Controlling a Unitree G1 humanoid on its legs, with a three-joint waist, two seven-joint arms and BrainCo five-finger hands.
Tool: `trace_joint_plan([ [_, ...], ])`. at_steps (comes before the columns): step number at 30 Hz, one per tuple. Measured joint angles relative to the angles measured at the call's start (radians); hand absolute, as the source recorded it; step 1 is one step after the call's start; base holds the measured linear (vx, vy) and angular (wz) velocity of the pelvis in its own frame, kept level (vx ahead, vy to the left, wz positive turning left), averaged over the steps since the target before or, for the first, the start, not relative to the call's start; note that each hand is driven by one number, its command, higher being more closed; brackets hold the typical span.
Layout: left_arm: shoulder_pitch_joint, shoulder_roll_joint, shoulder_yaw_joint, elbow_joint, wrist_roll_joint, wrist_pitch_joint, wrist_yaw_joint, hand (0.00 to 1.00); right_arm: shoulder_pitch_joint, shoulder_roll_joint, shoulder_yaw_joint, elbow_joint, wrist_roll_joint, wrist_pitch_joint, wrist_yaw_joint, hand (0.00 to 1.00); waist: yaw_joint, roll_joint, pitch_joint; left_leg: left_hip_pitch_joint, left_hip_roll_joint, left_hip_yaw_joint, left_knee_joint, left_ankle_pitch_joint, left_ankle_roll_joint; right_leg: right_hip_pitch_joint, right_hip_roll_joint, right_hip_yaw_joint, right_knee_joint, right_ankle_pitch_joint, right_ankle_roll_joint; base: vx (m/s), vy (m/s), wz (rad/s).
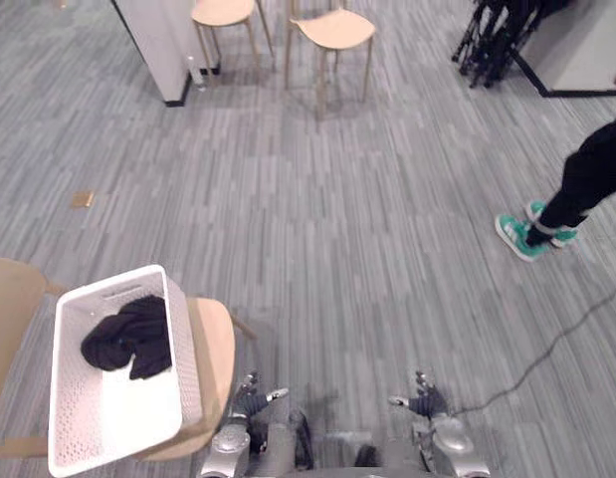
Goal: Pick up the laundry basket with both hands and put the clothes into the washing machine.
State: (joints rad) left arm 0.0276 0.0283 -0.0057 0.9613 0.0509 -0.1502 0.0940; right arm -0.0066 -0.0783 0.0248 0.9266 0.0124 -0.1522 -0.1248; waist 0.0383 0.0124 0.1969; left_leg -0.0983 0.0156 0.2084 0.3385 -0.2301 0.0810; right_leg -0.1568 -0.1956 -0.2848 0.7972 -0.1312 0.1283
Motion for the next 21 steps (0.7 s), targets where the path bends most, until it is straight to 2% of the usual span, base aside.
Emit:
trace_joint_plan([
  [1, 0.005, 0.014, -0.026, -0.004, 0.000, 0.011, 0.003, 0.00, 0.002, 0.004, 0.015, 0.002, -0.012, 0.001, 0.003, 0.00, -0.001, 0.000, 0.002, 0.049, -0.028, -0.076, -0.013, -0.015, 0.016, -0.043, -0.028, 0.009, 0.124, -0.045, -0.029, 0.45, 0.114, 1.29],
  [2, 0.004, 0.017, -0.032, -0.005, 0.000, 0.012, 0.004, 0.00, 0.001, 0.005, 0.015, 0.002, -0.015, 0.001, 0.004, 0.00, -0.002, 0.002, 0.003, 0.059, -0.030, -0.091, -0.017, -0.015, 0.016, -0.045, -0.027, 0.007, 0.124, -0.063, -0.035, 0.55, 0.025, 1.80],
  [3, 0.002, 0.017, -0.038, -0.011, 0.000, 0.017, 0.010, 0.00, -0.003, 0.003, 0.014, 0.002, -0.018, 0.000, 0.007, 0.00, -0.005, 0.015, 0.003, 0.085, -0.035, -0.181, -0.037, -0.014, 0.015, -0.058, -0.004, 0.012, 0.052, -0.120, -0.064, 0.43, -0.055, 1.77],
  [5, -0.010, 0.014, -0.046, -0.022, 0.000, 0.017, 0.020, 0.00, -0.012, -0.008, 0.014, 0.000, -0.018, -0.001, 0.011, 0.00, -0.007, 0.031, 0.005, 0.092, -0.035, -0.308, -0.049, -0.013, 0.013, -0.077, 0.073, 0.088, -0.122, -0.145, -0.067, 0.44, -0.114, 2.06],
  [6, -0.029, 0.015, -0.062, -0.026, 0.000, 0.017, 0.022, 0.00, -0.020, -0.019, 0.011, 0.000, -0.015, -0.002, 0.012, 0.00, -0.015, 0.039, 0.011, 0.092, -0.033, -0.409, -0.050, -0.006, 0.001, -0.102, 0.126, 0.219, -0.242, -0.142, -0.064, 0.30, -0.165, 1.92],
  [7, -0.033, 0.015, -0.071, -0.026, 0.000, 0.017, 0.023, 0.00, -0.019, -0.024, 0.011, -0.001, -0.009, -0.002, 0.008, 0.00, -0.021, 0.038, 0.011, 0.089, -0.039, -0.450, -0.048, -0.001, -0.023, -0.110, 0.143, 0.270, -0.298, -0.128, -0.048, 0.37, -0.251, 2.44],
  [8, -0.037, 0.013, -0.083, -0.026, 0.000, 0.016, 0.022, 0.00, -0.011, -0.028, 0.008, -0.004, -0.009, -0.002, -0.010, 0.00, -0.021, 0.029, 0.007, 0.084, -0.054, -0.513, -0.034, 0.001, -0.060, -0.100, 0.144, 0.349, -0.430, -0.062, -0.015, 0.38, -0.303, 2.42],
  [9, -0.046, 0.023, -0.090, -0.032, 0.000, 0.014, 0.023, 0.00, 0.000, -0.017, 0.003, -0.006, -0.004, -0.001, -0.017, 0.00, -0.009, -0.014, 0.007, 0.074, -0.093, -0.563, 0.019, -0.044, -0.123, -0.075, 0.090, 0.363, -0.591, 0.149, -0.013, 0.37, -0.346, 2.22],
  [10, -0.050, 0.013, -0.086, -0.024, 0.000, 0.017, 0.029, 0.00, -0.006, -0.027, 0.003, -0.001, -0.001, 0.001, -0.017, 0.00, 0.002, 0.011, 0.012, 0.067, -0.077, -0.582, 0.046, -0.066, -0.151, -0.061, 0.100, 0.321, -0.566, 0.120, -0.026, 0.32, -0.358, 1.84],
  [11, -0.040, -0.011, -0.082, -0.039, 0.000, 0.015, 0.038, 0.00, -0.021, -0.046, 0.003, -0.005, 0.005, 0.001, -0.018, 0.00, 0.011, 0.041, -0.003, 0.015, -0.038, -0.594, 0.074, -0.063, -0.168, -0.050, 0.114, 0.250, -0.589, 0.134, -0.031, 0.26, -0.310, 1.57],
  [12, -0.035, -0.027, -0.088, -0.047, 0.001, 0.015, 0.040, 0.00, -0.038, -0.054, -0.003, -0.018, 0.017, -0.005, -0.026, 0.00, 0.009, 0.061, -0.013, -0.008, -0.010, -0.576, 0.061, -0.043, -0.198, 0.002, 0.113, 0.155, -0.660, 0.136, -0.036, 0.23, -0.259, 1.64],
  [14, -0.036, -0.028, -0.115, -0.047, 0.002, 0.014, 0.038, 0.00, -0.040, -0.056, -0.028, -0.039, 0.018, -0.018, -0.028, 0.00, 0.008, 0.055, -0.009, -0.015, 0.026, -0.495, 0.019, -0.011, -0.211, 0.058, 0.112, 0.067, -0.703, 0.139, -0.040, 0.17, -0.175, 1.76],
  [15, -0.034, -0.028, -0.133, -0.048, 0.003, 0.014, 0.039, 0.00, -0.040, -0.056, -0.052, -0.057, 0.020, -0.031, -0.031, 0.00, 0.009, 0.057, -0.013, -0.020, 0.063, -0.327, -0.024, 0.020, -0.194, 0.092, 0.098, -0.007, -0.706, 0.128, -0.057, 0.12, -0.120, 1.88],
  [16, -0.033, -0.025, -0.151, -0.048, 0.009, 0.014, 0.039, 0.00, -0.040, -0.057, -0.067, -0.066, 0.022, -0.037, -0.035, 0.00, 0.008, 0.048, -0.008, -0.027, 0.085, -0.207, -0.044, 0.036, -0.169, 0.107, 0.088, -0.046, -0.708, 0.124, -0.061, 0.07, -0.044, 1.64],
  [17, -0.031, -0.023, -0.160, -0.047, 0.017, 0.014, 0.038, 0.00, -0.040, -0.057, -0.074, -0.078, 0.028, -0.037, -0.044, 0.00, 0.007, 0.058, -0.014, -0.032, 0.100, -0.097, -0.057, 0.051, -0.141, 0.120, 0.079, -0.082, -0.713, 0.121, -0.060, 0.04, 0.003, 1.24],
  [18, -0.029, -0.022, -0.161, -0.048, 0.028, 0.014, 0.037, 0.00, -0.037, -0.053, -0.087, -0.089, 0.030, -0.037, -0.048, 0.00, 0.007, 0.053, -0.013, -0.036, 0.111, 0.007, -0.063, 0.065, -0.118, 0.131, 0.063, -0.120, -0.713, 0.117, -0.055, 0.03, 0.085, 1.28],
  [19, -0.022, -0.016, -0.161, -0.048, 0.032, 0.014, 0.038, 0.00, -0.030, -0.054, -0.099, -0.095, 0.036, -0.037, -0.049, 0.00, 0.005, 0.038, -0.015, -0.045, 0.105, 0.095, -0.063, 0.081, -0.096, 0.150, 0.035, -0.168, -0.713, 0.102, -0.041, 0.02, 0.076, 1.15],
  [20, -0.019, -0.013, -0.161, -0.048, 0.032, 0.014, 0.038, 0.00, -0.025, -0.052, -0.107, -0.098, 0.036, -0.037, -0.050, 0.00, 0.004, 0.036, -0.015, -0.049, 0.102, 0.115, -0.060, 0.085, -0.091, 0.159, 0.026, -0.190, -0.715, 0.098, -0.037, 0.01, 0.129, 1.18],
  [21, -0.006, 0.000, -0.161, -0.048, 0.032, 0.014, 0.038, 0.00, -0.011, -0.040, -0.109, -0.111, 0.036, -0.037, -0.050, 0.00, 0.007, 0.021, -0.025, -0.063, 0.082, 0.125, -0.060, 0.094, -0.076, 0.172, 0.005, -0.230, -0.717, 0.083, -0.027, 0.03, 0.130, 1.04],
])
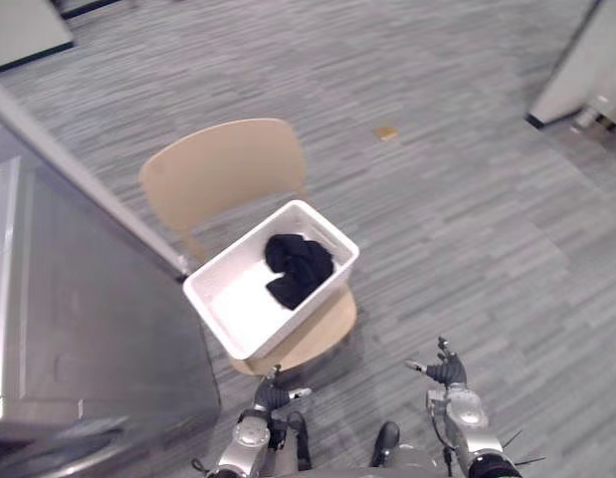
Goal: Pick up the laundry basket with both hands and put the clothes into the washing machine.
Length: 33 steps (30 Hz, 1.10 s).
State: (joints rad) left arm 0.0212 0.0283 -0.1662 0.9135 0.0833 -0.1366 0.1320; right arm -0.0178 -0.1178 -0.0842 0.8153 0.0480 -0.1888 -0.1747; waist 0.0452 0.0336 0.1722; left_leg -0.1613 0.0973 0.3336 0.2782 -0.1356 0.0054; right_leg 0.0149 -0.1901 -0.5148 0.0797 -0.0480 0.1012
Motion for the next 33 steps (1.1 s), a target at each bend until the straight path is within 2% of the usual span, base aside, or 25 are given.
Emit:
trace_joint_plan([
  [1, 0.011, 0.019, 0.000, -0.001, 0.001, -0.002, -0.001, 0.00, 0.007, 0.016, 0.000, -0.020, -0.002, 0.000, 0.000, 0.00, 0.007, -0.011, -0.007, -0.008, -0.026, -0.023, -0.011, 0.005, 0.008, 0.010, -0.009, -0.020, -0.009, -0.008, 0.007, 0.03, 0.130, 0.94],
  [4, 0.018, 0.052, 0.005, 0.004, 0.006, -0.002, 0.000, 0.00, 0.002, 0.024, -0.001, -0.024, -0.027, 0.000, -0.001, 0.00, 0.018, -0.020, -0.012, -0.004, -0.069, -0.045, -0.034, 0.010, 0.022, 0.024, -0.042, -0.051, -0.004, -0.021, 0.026, 0.03, 0.124, 0.55],
  [5, 0.030, 0.057, 0.014, 0.005, 0.007, -0.005, -0.001, 0.00, -0.003, 0.021, -0.005, -0.035, -0.043, 0.001, -0.002, 0.00, 0.023, -0.021, -0.011, 0.001, -0.087, -0.046, -0.029, -0.012, 0.042, 0.022, -0.075, -0.064, 0.049, -0.059, 0.042, 0.04, 0.198, 0.51],
  [6, 0.033, 0.057, 0.022, 0.003, 0.005, -0.006, -0.001, 0.00, 0.004, 0.019, -0.009, -0.048, -0.063, 0.002, -0.005, 0.00, 0.020, -0.026, -0.009, 0.005, -0.091, -0.045, -0.004, -0.065, 0.052, 0.006, -0.116, -0.070, 0.161, -0.105, 0.059, 0.05, 0.170, 0.49],
  [7, 0.032, 0.056, 0.021, 0.006, 0.006, -0.007, 0.000, 0.00, 0.002, 0.012, -0.005, -0.053, -0.073, 0.004, -0.005, 0.00, 0.021, -0.024, -0.010, 0.011, -0.097, -0.048, 0.012, -0.086, 0.058, -0.020, -0.152, -0.053, 0.259, -0.109, 0.064, 0.03, 0.167, 0.38],
  [8, 0.032, 0.059, 0.019, 0.022, 0.007, -0.007, 0.000, 0.00, -0.001, 0.004, 0.012, -0.076, -0.102, 0.015, -0.006, 0.00, 0.021, -0.034, -0.005, 0.019, -0.102, -0.057, 0.025, -0.099, 0.066, -0.079, -0.194, 0.005, 0.428, -0.103, 0.027, 0.03, 0.176, 0.29],
  [9, 0.032, 0.069, 0.019, 0.029, 0.009, -0.011, 0.000, 0.00, -0.001, 0.001, 0.028, -0.138, -0.124, 0.022, -0.006, 0.00, 0.006, -0.032, -0.006, 0.048, -0.107, -0.076, 0.038, -0.110, 0.067, -0.151, -0.211, 0.114, 0.593, -0.059, -0.049, 0.06, 0.178, 0.38],
  [10, 0.033, 0.077, 0.019, 0.029, 0.010, -0.014, -0.001, 0.00, -0.001, 0.000, 0.036, -0.177, -0.147, 0.022, -0.007, 0.00, -0.006, -0.038, -0.003, 0.058, -0.107, -0.100, 0.044, -0.117, 0.074, -0.185, -0.199, 0.180, 0.652, -0.074, -0.049, 0.13, 0.111, 0.54],
  [11, 0.033, 0.082, 0.020, 0.030, 0.012, -0.014, -0.001, 0.00, 0.000, -0.009, 0.051, -0.244, -0.184, 0.022, -0.009, 0.00, -0.019, -0.050, -0.002, 0.071, -0.107, -0.128, 0.045, -0.122, 0.079, -0.212, -0.150, 0.272, 0.686, -0.131, -0.018, 0.20, 0.042, 0.70],
  [12, 0.039, 0.099, 0.021, 0.032, 0.012, -0.015, 0.000, 0.00, 0.003, -0.026, 0.055, -0.318, -0.220, 0.018, -0.010, 0.00, -0.032, -0.055, -0.005, 0.072, -0.109, -0.161, 0.042, -0.116, 0.077, -0.237, -0.095, 0.349, 0.653, -0.173, -0.001, 0.19, 0.010, 0.76],
  [14, 0.038, 0.098, 0.021, 0.033, 0.012, -0.017, -0.001, 0.00, 0.003, -0.079, 0.048, -0.395, -0.266, 0.010, -0.019, 0.00, -0.035, -0.067, -0.010, 0.071, -0.111, -0.198, 0.040, -0.107, 0.068, -0.248, -0.020, 0.432, 0.501, -0.190, 0.016, 0.16, -0.024, 0.69],
  [15, 0.038, 0.098, 0.021, 0.034, 0.012, -0.020, -0.001, 0.00, 0.003, -0.099, 0.042, -0.411, -0.278, 0.007, -0.019, 0.00, -0.035, -0.067, -0.010, 0.072, -0.114, -0.213, 0.038, -0.103, 0.063, -0.248, 0.000, 0.458, 0.440, -0.188, 0.019, 0.19, -0.065, 1.00],
  [16, 0.040, 0.099, 0.022, 0.035, 0.011, -0.025, -0.001, 0.00, 0.002, -0.136, 0.028, -0.429, -0.307, 0.003, -0.020, 0.00, -0.033, -0.078, -0.016, 0.072, -0.134, -0.254, 0.038, -0.089, 0.039, -0.237, 0.018, 0.500, 0.295, -0.160, 0.043, 0.20, -0.085, 0.99],
  [17, 0.040, 0.101, 0.022, 0.037, 0.012, -0.025, -0.002, 0.00, 0.002, -0.142, 0.022, -0.433, -0.316, 0.003, -0.019, 0.00, -0.033, -0.082, -0.019, 0.072, -0.140, -0.262, 0.039, -0.087, 0.036, -0.233, 0.017, 0.500, 0.258, -0.137, 0.037, 0.21, -0.134, 1.26],
  [18, 0.040, 0.101, 0.032, 0.042, 0.012, -0.026, -0.003, 0.00, -0.005, -0.159, 0.022, -0.434, -0.328, 0.004, -0.018, 0.00, -0.035, -0.084, -0.021, 0.075, -0.147, -0.291, 0.043, -0.088, 0.032, -0.222, 0.017, 0.493, 0.224, -0.041, 0.042, 0.22, -0.167, 0.80],
  [20, 0.049, 0.082, 0.066, 0.038, 0.011, -0.032, -0.002, 0.00, -0.052, -0.194, 0.054, -0.432, -0.352, 0.008, -0.015, 0.00, -0.018, -0.046, -0.030, 0.066, -0.121, -0.309, 0.022, -0.077, -0.002, -0.203, 0.042, 0.467, 0.175, -0.012, 0.017, 0.25, -0.200, 0.34],
  [21, 0.050, 0.076, 0.095, 0.042, 0.011, -0.033, -0.002, 0.00, -0.097, -0.213, 0.091, -0.432, -0.366, 0.007, -0.009, 0.00, -0.012, -0.028, -0.028, 0.065, -0.104, -0.313, -0.008, -0.074, -0.007, -0.199, 0.058, 0.450, 0.140, 0.000, 0.008, 0.20, -0.198, 0.11],
  [24, 0.049, 0.073, 0.103, 0.048, 0.009, -0.035, -0.004, 0.00, -0.161, -0.244, 0.142, -0.392, -0.375, 0.006, 0.008, 0.00, -0.008, -0.028, -0.023, 0.067, -0.087, -0.359, -0.063, -0.043, -0.055, -0.185, 0.069, 0.391, 0.113, 0.005, 0.001, 0.12, -0.147, 0.34],
  [26, 0.044, 0.071, 0.116, 0.045, 0.006, -0.040, -0.005, 0.00, -0.227, -0.267, 0.172, -0.316, -0.377, 0.005, 0.021, 0.00, -0.006, -0.031, -0.008, 0.057, -0.083, -0.377, -0.070, -0.034, -0.067, -0.177, 0.070, 0.359, 0.100, 0.008, -0.003, 0.08, -0.076, 0.49],
  [28, 0.036, 0.071, 0.128, 0.038, 0.005, -0.045, -0.004, 0.00, -0.307, -0.285, 0.186, -0.237, -0.386, 0.005, 0.025, 0.00, -0.003, -0.023, 0.028, 0.031, -0.088, -0.405, -0.067, -0.023, -0.055, -0.180, 0.066, 0.325, 0.091, 0.011, -0.007, 0.03, -0.022, 0.48],
  [30, 0.017, 0.074, 0.131, 0.029, -0.003, -0.047, -0.001, 0.00, -0.380, -0.288, 0.186, -0.153, -0.393, 0.008, 0.025, 0.00, -0.001, -0.017, 0.068, -0.008, -0.102, -0.427, -0.068, 0.007, -0.064, -0.202, 0.051, 0.297, 0.091, 0.020, -0.020, -0.03, 0.008, 0.53],
  [33, -0.011, 0.074, 0.137, 0.018, -0.012, -0.049, 0.001, 0.00, -0.504, -0.308, 0.187, 0.010, -0.395, 0.026, 0.023, 0.00, 0.011, 0.014, 0.138, -0.056, -0.116, -0.446, -0.068, 0.030, -0.056, -0.229, 0.035, 0.263, 0.095, 0.021, -0.023, -0.04, 0.012, 0.45],
])
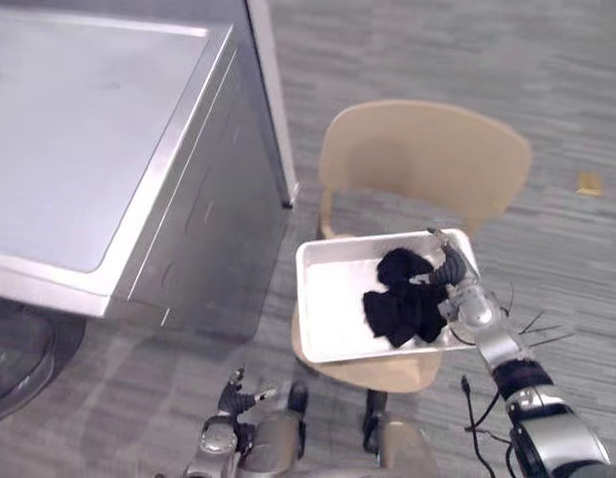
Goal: Pick up the laundry basket with both hands and put the clothes into the washing machine.
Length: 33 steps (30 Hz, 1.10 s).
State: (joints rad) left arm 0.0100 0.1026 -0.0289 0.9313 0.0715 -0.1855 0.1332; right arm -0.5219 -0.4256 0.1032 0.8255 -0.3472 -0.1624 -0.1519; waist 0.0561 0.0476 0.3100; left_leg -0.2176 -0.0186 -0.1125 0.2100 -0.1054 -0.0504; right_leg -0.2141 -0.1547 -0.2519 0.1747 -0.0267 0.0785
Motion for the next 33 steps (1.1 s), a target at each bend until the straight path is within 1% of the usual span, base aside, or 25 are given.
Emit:
trace_joint_plan([
  [1, -0.017, 0.000, 0.001, 0.000, -0.002, 0.000, 0.001, 0.00, -0.044, -0.011, -0.001, 0.056, 0.000, 0.018, -0.001, 0.00, 0.016, 0.014, 0.028, -0.006, -0.002, 0.000, 0.000, 0.003, 0.002, -0.005, -0.003, -0.003, 0.003, 0.000, 0.000, -0.05, 0.013, 0.19],
  [3, -0.029, 0.005, 0.000, 0.004, -0.002, 0.002, 0.001, 0.00, -0.105, -0.023, -0.001, 0.115, 0.000, 0.036, -0.004, 0.00, 0.018, 0.033, 0.055, -0.025, -0.004, -0.008, 0.005, 0.003, 0.003, -0.021, -0.005, -0.011, 0.011, 0.000, 0.000, -0.07, 0.006, 0.11],
  [4, -0.032, 0.011, 0.000, 0.003, -0.013, 0.001, 0.002, 0.00, -0.158, -0.036, -0.002, 0.163, 0.001, 0.047, -0.021, 0.00, 0.018, 0.042, 0.081, -0.036, -0.004, -0.008, 0.010, 0.003, 0.003, -0.032, -0.006, -0.011, 0.015, 0.001, -0.001, -0.07, 0.003, 0.01],
  [7, -0.032, 0.014, -0.001, 0.003, -0.025, 0.001, 0.003, 0.00, -0.220, -0.068, -0.011, 0.222, 0.001, 0.063, -0.025, 0.00, 0.019, 0.051, 0.091, -0.069, -0.006, -0.008, 0.015, 0.006, 0.007, -0.064, -0.007, -0.008, 0.016, 0.001, -0.002, -0.05, 0.002, -0.02],
  [8, -0.037, 0.014, -0.004, 0.002, -0.037, 0.001, 0.003, 0.00, -0.258, -0.092, -0.014, 0.251, 0.001, 0.073, -0.033, 0.00, 0.019, 0.060, 0.107, -0.083, -0.006, -0.009, 0.015, 0.007, 0.008, -0.077, -0.007, -0.006, 0.017, 0.002, -0.003, -0.06, 0.003, -0.03],
  [10, -0.046, 0.013, -0.012, 0.003, -0.043, 0.000, 0.005, 0.00, -0.302, -0.112, -0.019, 0.284, 0.001, 0.087, -0.052, 0.00, 0.019, 0.070, 0.114, -0.107, -0.008, -0.010, 0.015, 0.012, 0.005, -0.104, -0.008, -0.001, 0.019, 0.002, -0.003, -0.05, 0.000, -0.02],
  [12, -0.089, 0.012, -0.042, 0.001, -0.067, -0.002, 0.019, 0.00, -0.369, -0.136, -0.025, 0.338, 0.000, 0.093, -0.070, 0.00, 0.020, 0.090, 0.125, -0.145, -0.016, -0.012, -0.004, 0.051, -0.012, -0.148, -0.017, 0.001, 0.019, 0.015, -0.021, -0.06, -0.004, 0.06],
  [13, -0.101, 0.010, -0.051, 0.000, -0.073, -0.006, 0.023, 0.00, -0.382, -0.141, -0.025, 0.340, 0.000, 0.095, -0.080, 0.00, 0.021, 0.097, 0.128, -0.149, -0.016, -0.013, -0.010, 0.054, -0.016, -0.156, -0.017, 0.001, 0.019, 0.016, -0.020, -0.06, -0.011, 0.01],
  [14, -0.120, 0.002, -0.058, -0.004, -0.082, -0.016, 0.027, 0.00, -0.415, -0.152, -0.024, 0.348, 0.000, 0.094, -0.096, 0.00, 0.029, 0.108, 0.133, -0.160, -0.017, -0.014, -0.025, 0.065, -0.003, -0.174, -0.018, 0.004, 0.019, 0.017, -0.020, -0.06, -0.015, -0.02],
  [15, -0.135, -0.007, -0.063, -0.021, -0.087, -0.020, 0.031, 0.00, -0.434, -0.169, -0.021, 0.351, -0.005, 0.090, -0.109, 0.00, 0.036, 0.117, 0.137, -0.170, -0.017, -0.015, -0.036, 0.073, -0.004, -0.190, -0.019, 0.004, 0.019, 0.019, -0.020, -0.07, -0.017, -0.03],
  [16, -0.145, -0.010, -0.071, -0.026, -0.095, -0.022, 0.036, 0.00, -0.442, -0.179, -0.013, 0.349, -0.010, 0.087, -0.109, 1.00, 0.040, 0.118, 0.137, -0.177, -0.018, -0.016, -0.040, 0.080, -0.008, -0.198, -0.020, 0.004, 0.019, 0.019, -0.020, -0.07, -0.027, 0.05],
  [17, -0.156, -0.012, -0.082, -0.035, -0.105, -0.025, 0.043, 0.00, -0.456, -0.184, -0.001, 0.350, -0.019, 0.085, -0.108, 1.00, 0.040, 0.118, 0.137, -0.189, -0.018, -0.019, -0.041, 0.087, -0.010, -0.209, -0.020, 0.003, 0.019, 0.020, -0.022, -0.07, -0.053, 0.13],
  [19, -0.176, -0.028, -0.092, -0.038, -0.110, -0.033, 0.043, 0.00, -0.469, -0.183, 0.059, 0.377, -0.019, 0.099, -0.083, 1.00, 0.045, 0.119, 0.138, -0.194, -0.018, -0.027, -0.066, 0.110, -0.018, -0.220, -0.020, -0.005, 0.019, 0.021, -0.022, -0.06, -0.058, 0.16],
  [20, -0.177, -0.031, -0.093, -0.038, -0.111, -0.033, 0.043, 0.00, -0.467, -0.180, 0.074, 0.381, -0.019, 0.102, -0.080, 1.00, 0.047, 0.119, 0.138, -0.194, -0.017, -0.028, -0.071, 0.113, -0.020, -0.223, -0.020, -0.005, 0.019, 0.020, -0.022, -0.03, -0.046, 0.06],
  [22, -0.184, -0.046, -0.096, -0.036, -0.111, -0.031, 0.043, 0.00, -0.465, -0.168, 0.118, 0.380, -0.015, 0.101, -0.077, 1.00, 0.065, 0.120, 0.138, -0.207, -0.015, -0.029, -0.073, 0.116, -0.022, -0.237, -0.018, -0.004, 0.024, 0.020, -0.022, -0.03, -0.051, -0.01],
  [24, -0.185, -0.056, -0.097, -0.037, -0.111, -0.030, 0.043, 0.00, -0.465, -0.167, 0.141, 0.376, -0.006, 0.101, -0.059, 1.00, 0.067, 0.120, 0.139, -0.204, -0.015, -0.030, -0.073, 0.119, -0.021, -0.236, -0.019, -0.005, 0.034, 0.020, -0.023, -0.02, -0.038, 0.05],
  [29, -0.186, -0.055, -0.096, -0.035, -0.111, -0.027, 0.043, 0.00, -0.461, -0.132, 0.140, 0.355, 0.053, 0.101, -0.061, 1.00, 0.067, 0.118, 0.140, -0.184, -0.014, -0.043, -0.072, 0.119, -0.021, -0.213, -0.018, -0.012, 0.033, 0.025, -0.029, -0.01, -0.019, 0.05],
  [33, -0.186, -0.042, -0.092, -0.034, -0.111, -0.020, 0.043, 0.00, -0.421, -0.103, 0.085, 0.227, 0.120, 0.102, -0.063, 1.00, 0.063, 0.109, 0.146, -0.136, -0.010, -0.052, -0.072, 0.119, -0.021, -0.158, -0.014, -0.020, 0.026, 0.032, -0.038, -0.03, -0.023, 0.05],
])
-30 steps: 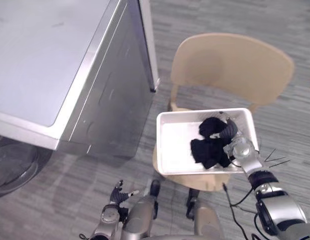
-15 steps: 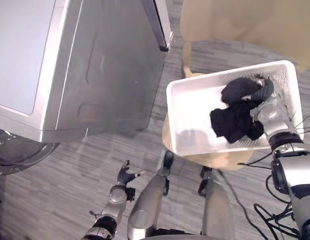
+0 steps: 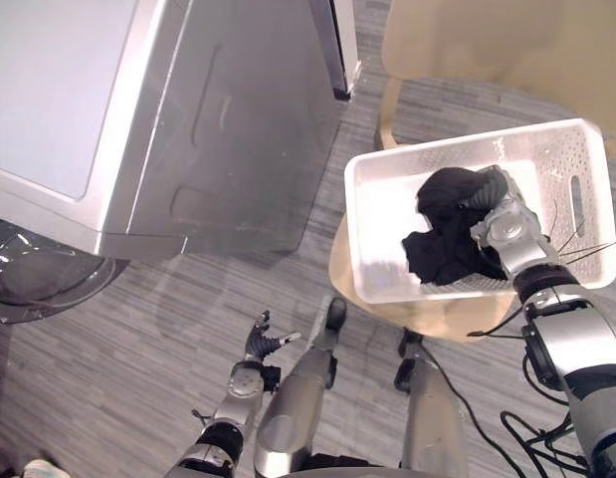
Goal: Pick up the laundry basket with both hands and put the clothes into the washing machine.
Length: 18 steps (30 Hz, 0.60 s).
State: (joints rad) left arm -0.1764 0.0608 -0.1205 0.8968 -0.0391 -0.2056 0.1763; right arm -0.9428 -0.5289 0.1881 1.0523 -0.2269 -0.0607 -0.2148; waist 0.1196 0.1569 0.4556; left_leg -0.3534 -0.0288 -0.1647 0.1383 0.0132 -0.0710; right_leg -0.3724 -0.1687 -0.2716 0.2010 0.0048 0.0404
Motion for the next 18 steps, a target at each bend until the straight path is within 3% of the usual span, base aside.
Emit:
trace_joint_plan([
  [5, 0.007, 0.029, 0.029, 0.007, 0.002, 0.009, -0.001, 0.00, 0.092, 0.092, -0.115, -0.256, 0.142, -0.012, -0.017, 1.00, -0.004, -0.028, 0.003, 0.046, 0.014, -0.005, -0.002, 0.000, 0.000, 0.065, 0.022, -0.001, -0.037, 0.017, -0.005, -0.07, -0.031, 0.03],
  [9, 0.061, 0.043, 0.077, 0.009, 0.011, 0.026, -0.003, 0.00, 0.261, 0.232, -0.121, -0.482, 0.315, -0.073, -0.018, 1.00, -0.028, -0.090, -0.049, 0.101, 0.036, -0.001, -0.055, -0.001, 0.001, 0.109, 0.047, 0.002, -0.073, 0.017, -0.005, -0.04, -0.055, -0.01],
  [13, 0.124, 0.042, 0.088, 0.018, 0.014, 0.035, -0.015, 0.00, 0.499, 0.360, -0.116, -0.684, 0.456, -0.124, 0.037, 1.00, -0.043, -0.143, -0.136, 0.161, 0.048, -0.001, -0.073, -0.001, 0.001, 0.181, 0.062, -0.004, -0.108, 0.025, -0.002, 0.00, -0.031, 0.04],
  [18, 0.169, 0.038, 0.095, 0.016, 0.032, 0.036, -0.021, 0.00, 0.677, 0.432, -0.085, -0.885, 0.549, -0.164, 0.090, 1.00, -0.050, -0.151, -0.221, 0.222, 0.056, 0.021, -0.112, -0.002, 0.001, 0.244, 0.072, 0.009, -0.168, 0.049, 0.013, -0.01, 0.006, -0.09],
])
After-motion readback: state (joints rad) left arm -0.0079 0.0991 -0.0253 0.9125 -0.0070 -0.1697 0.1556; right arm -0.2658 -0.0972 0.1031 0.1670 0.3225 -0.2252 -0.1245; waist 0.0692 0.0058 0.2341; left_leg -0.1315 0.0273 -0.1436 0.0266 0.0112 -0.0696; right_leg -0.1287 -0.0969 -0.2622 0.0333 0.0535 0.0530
